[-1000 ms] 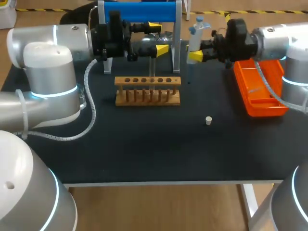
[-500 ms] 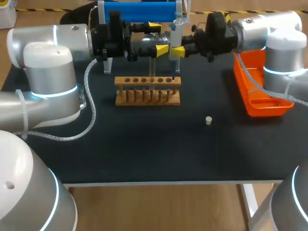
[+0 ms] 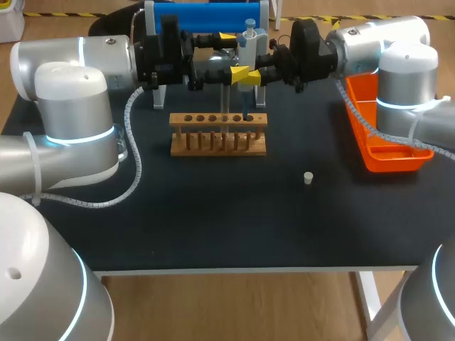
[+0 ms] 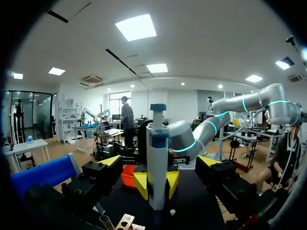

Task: Invert the test tube, pick up the pipette, mount the tip to pipette, aspirate from beaker and dispense into the tube, eject the tip, return the pipette, and cap with the stopper.

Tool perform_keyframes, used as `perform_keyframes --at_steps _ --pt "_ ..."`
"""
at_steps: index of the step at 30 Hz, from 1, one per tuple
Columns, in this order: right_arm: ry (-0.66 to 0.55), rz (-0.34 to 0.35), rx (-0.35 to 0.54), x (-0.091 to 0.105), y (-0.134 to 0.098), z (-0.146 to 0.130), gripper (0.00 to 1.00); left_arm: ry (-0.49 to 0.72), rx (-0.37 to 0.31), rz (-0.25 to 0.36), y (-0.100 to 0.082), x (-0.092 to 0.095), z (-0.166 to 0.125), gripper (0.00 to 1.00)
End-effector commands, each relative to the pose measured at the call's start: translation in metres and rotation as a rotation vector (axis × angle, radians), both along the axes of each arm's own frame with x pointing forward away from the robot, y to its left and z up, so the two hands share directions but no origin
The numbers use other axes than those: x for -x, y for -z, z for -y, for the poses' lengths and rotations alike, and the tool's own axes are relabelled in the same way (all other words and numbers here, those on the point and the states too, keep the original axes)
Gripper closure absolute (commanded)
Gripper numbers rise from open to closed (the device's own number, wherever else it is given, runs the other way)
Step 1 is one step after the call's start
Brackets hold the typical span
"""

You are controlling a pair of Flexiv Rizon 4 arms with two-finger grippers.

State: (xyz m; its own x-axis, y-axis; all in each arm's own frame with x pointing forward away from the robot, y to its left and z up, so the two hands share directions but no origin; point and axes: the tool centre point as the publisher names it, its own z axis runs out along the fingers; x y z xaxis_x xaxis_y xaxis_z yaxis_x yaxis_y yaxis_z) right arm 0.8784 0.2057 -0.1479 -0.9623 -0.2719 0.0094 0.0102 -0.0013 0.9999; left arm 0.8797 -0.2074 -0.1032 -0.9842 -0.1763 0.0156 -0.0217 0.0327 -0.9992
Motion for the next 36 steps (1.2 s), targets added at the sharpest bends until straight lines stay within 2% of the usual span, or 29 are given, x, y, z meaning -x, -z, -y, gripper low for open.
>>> perform_keyframes --at_steps 1,5,16,20,25,28,36 --pt "0.001 -0.002 -0.004 -0.001 0.001 -0.004 1.00 -0.002 0.002 0.001 0.000 0.000 0.000 0.09" --pt "0.000 -0.004 -0.007 0.000 0.000 -0.008 1.00 -0.002 0.002 0.001 0.000 0.000 0.000 0.16" --pt "-0.004 -0.005 -0.004 0.002 0.001 -0.012 1.00 -0.002 0.002 0.001 0.000 0.000 0.000 0.21" --pt "-0.002 -0.007 -0.007 0.002 0.001 -0.014 1.00 -0.002 0.002 0.001 0.000 0.000 0.000 0.30" --pt "0.002 -0.009 -0.009 0.003 0.001 -0.016 1.00 -0.002 0.002 0.001 0.000 0.000 0.000 0.34" --pt "0.005 -0.011 -0.015 0.003 0.001 -0.018 1.00 -0.002 0.002 0.001 0.000 0.000 0.000 0.50" --pt "0.007 -0.011 -0.019 0.004 0.000 -0.019 1.00 -0.002 0.002 0.001 0.000 0.000 0.000 0.53"
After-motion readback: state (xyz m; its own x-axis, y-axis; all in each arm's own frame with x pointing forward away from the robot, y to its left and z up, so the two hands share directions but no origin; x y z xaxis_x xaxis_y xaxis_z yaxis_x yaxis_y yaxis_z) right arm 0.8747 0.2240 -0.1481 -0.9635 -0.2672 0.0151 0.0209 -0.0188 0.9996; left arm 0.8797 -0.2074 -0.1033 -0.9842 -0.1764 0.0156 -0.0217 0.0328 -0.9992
